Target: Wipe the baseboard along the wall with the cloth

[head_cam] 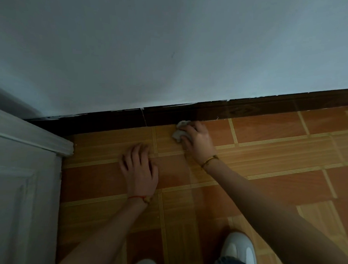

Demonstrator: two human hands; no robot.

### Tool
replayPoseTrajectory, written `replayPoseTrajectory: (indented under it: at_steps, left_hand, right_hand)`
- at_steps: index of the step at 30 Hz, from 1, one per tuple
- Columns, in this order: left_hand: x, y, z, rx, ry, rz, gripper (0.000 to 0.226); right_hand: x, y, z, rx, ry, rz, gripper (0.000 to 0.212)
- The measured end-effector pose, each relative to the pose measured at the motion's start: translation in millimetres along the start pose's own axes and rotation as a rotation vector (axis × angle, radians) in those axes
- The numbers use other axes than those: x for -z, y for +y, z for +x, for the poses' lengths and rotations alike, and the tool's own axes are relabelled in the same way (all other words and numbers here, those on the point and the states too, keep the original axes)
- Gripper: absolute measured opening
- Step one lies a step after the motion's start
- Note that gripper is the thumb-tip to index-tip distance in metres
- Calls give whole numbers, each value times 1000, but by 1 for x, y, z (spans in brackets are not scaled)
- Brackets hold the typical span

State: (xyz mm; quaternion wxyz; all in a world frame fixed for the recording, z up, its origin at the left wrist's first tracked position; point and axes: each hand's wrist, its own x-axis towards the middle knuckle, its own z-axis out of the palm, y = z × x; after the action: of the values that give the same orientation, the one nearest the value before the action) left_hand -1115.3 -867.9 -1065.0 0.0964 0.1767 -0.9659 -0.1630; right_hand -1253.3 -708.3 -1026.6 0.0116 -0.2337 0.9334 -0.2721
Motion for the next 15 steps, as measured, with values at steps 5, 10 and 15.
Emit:
replayPoseTrajectory:
  at_steps: [5, 10, 15]
  left_hand:
    - [0, 23, 6, -76, -69, -51, 50]
    - [-13, 46, 12, -93, -110, -100, 52]
    - [-23, 64, 12, -90, -140, -56, 53]
  right_hand:
    - [10, 25, -10, -132, 78, -74, 27]
    - [47, 76, -18, -370, 181, -145, 30]
    - [61, 94, -16, -393, 186, -115, 34]
